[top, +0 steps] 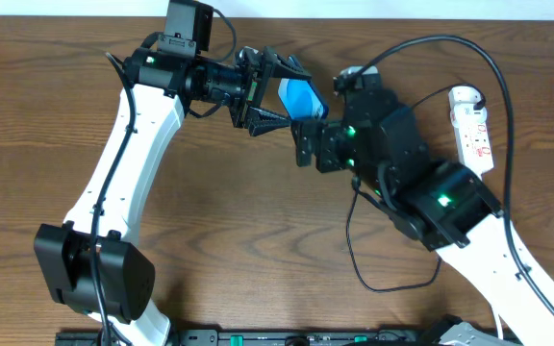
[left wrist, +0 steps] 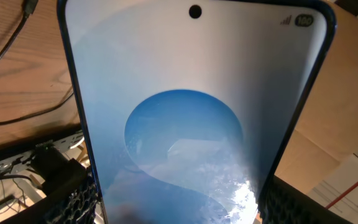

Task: Plug charger to phone and switch on socket
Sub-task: 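Move the right gripper toward the phone's bottom edge, then grasp the phone's lower end with the right gripper beside the left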

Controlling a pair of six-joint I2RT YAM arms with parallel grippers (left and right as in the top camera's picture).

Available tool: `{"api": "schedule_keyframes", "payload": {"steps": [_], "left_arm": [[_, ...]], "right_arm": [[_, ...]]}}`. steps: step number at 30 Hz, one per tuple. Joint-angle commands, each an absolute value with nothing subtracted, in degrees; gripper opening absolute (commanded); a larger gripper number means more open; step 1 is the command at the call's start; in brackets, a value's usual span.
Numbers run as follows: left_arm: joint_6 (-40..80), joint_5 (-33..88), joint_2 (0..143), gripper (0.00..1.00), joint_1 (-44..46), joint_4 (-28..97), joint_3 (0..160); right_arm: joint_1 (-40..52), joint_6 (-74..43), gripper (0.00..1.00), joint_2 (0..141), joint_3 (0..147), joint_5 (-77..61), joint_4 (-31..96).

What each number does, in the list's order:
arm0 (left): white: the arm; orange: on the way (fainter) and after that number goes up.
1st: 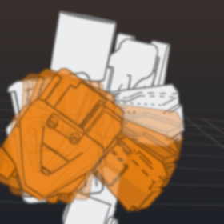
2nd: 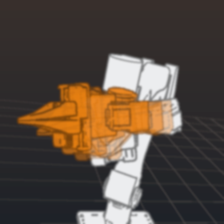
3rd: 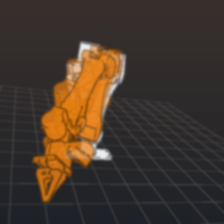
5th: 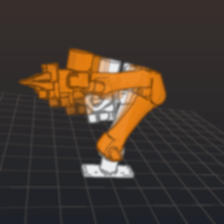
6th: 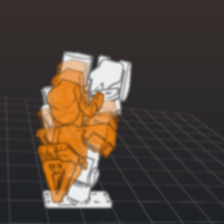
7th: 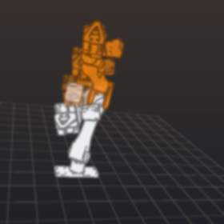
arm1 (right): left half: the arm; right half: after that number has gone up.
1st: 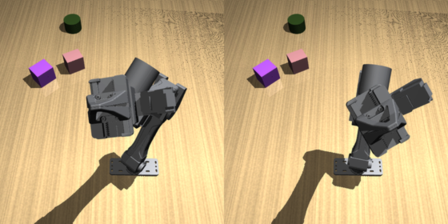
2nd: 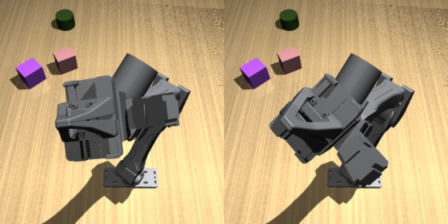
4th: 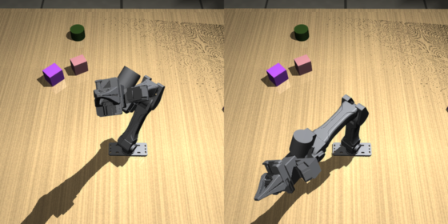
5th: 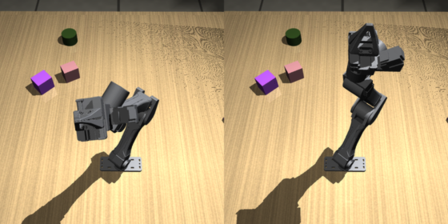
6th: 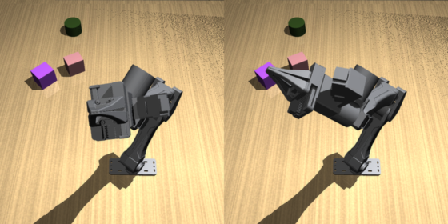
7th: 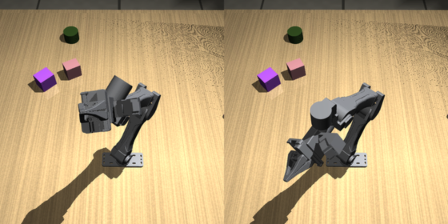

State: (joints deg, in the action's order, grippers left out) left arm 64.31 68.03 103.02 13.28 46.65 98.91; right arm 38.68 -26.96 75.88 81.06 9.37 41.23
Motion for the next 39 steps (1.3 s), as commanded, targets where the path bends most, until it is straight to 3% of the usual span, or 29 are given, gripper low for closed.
{"api": "schedule_keyframes", "payload": {"steps": [1,7,11,15,26,32,39], "left_arm": [[64.0,67.3,101.3,0.78,13.0,46.5,99.5],[65.8,66.3,101.3,0.78,13.0,46.3,99.5],[67.5,66.4,101.3,0.78,13.0,45.7,99.5],[67.4,66.4,101.3,0.78,13.0,45.7,99.5],[67.4,66.3,101.3,0.78,13.0,45.7,99.5],[67.4,64.5,101.3,0.78,13.0,45.5,99.5],[67.4,64.4,101.3,0.78,13.0,45.2,99.5]], "right_arm": [[39.0,-28.6,0.96,75.9,82.0,11.4,39.3],[39.1,-29.6,0.79,77.8,82.0,11.4,38.3],[39.1,-31.3,0.76,79.7,82.0,9.5,37.6],[39.1,-31.3,0.64,79.9,82.0,9.5,36.3],[39.0,-31.3,0.45,79.7,82.0,9.5,33.8],[39.1,-31.3,0.44,79.5,82.0,7.4,33.6],[39.1,-31.3,0.31,79.5,82.0,7.3,34.2]]}}
